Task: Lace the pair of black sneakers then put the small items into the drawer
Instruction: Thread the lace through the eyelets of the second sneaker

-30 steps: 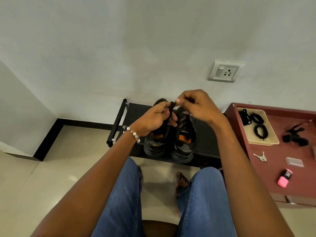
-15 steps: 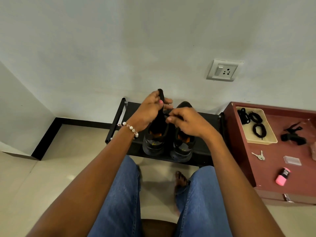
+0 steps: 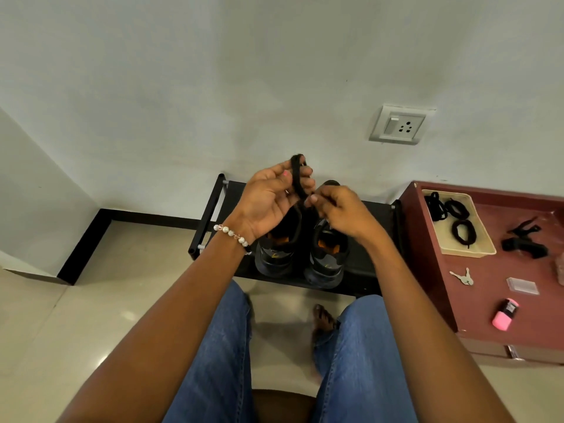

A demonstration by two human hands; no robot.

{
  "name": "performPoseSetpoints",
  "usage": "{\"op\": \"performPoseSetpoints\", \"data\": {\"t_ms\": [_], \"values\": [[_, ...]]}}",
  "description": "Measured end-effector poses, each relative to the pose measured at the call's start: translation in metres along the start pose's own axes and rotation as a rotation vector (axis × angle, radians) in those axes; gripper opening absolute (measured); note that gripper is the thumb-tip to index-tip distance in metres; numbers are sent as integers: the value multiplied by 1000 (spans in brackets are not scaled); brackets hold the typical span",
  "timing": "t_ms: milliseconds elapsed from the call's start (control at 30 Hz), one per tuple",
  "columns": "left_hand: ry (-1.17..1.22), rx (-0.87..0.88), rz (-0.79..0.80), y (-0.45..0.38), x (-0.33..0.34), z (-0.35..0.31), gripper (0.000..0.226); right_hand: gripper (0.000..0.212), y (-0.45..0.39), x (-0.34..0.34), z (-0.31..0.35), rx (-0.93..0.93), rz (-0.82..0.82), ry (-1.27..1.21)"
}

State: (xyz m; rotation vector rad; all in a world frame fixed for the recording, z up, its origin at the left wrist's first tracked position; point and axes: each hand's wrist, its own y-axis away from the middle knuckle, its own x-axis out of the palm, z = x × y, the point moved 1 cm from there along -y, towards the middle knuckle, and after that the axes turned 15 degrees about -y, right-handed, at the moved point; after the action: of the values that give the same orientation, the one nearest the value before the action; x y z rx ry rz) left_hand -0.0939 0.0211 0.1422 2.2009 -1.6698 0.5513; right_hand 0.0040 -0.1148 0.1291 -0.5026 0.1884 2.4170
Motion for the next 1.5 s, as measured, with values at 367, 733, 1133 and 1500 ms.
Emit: {"op": "performPoseSetpoints", "data": {"t_ms": [367,733,1133,1500], "values": [[-681,-158,63,4,-8,20,39,8,2,-13,43,-151,-56,228],[-274,-220,24,11,-1,22,27,10,3,-6,-2,-32,-168,-582],[-125,-325,-207,-5,14,37,26,19,24,18,-16,40,-165,-665],[-518,-330,-239,-31,49,69,23,15,37,-25,-49,334,-415,-873]]}}
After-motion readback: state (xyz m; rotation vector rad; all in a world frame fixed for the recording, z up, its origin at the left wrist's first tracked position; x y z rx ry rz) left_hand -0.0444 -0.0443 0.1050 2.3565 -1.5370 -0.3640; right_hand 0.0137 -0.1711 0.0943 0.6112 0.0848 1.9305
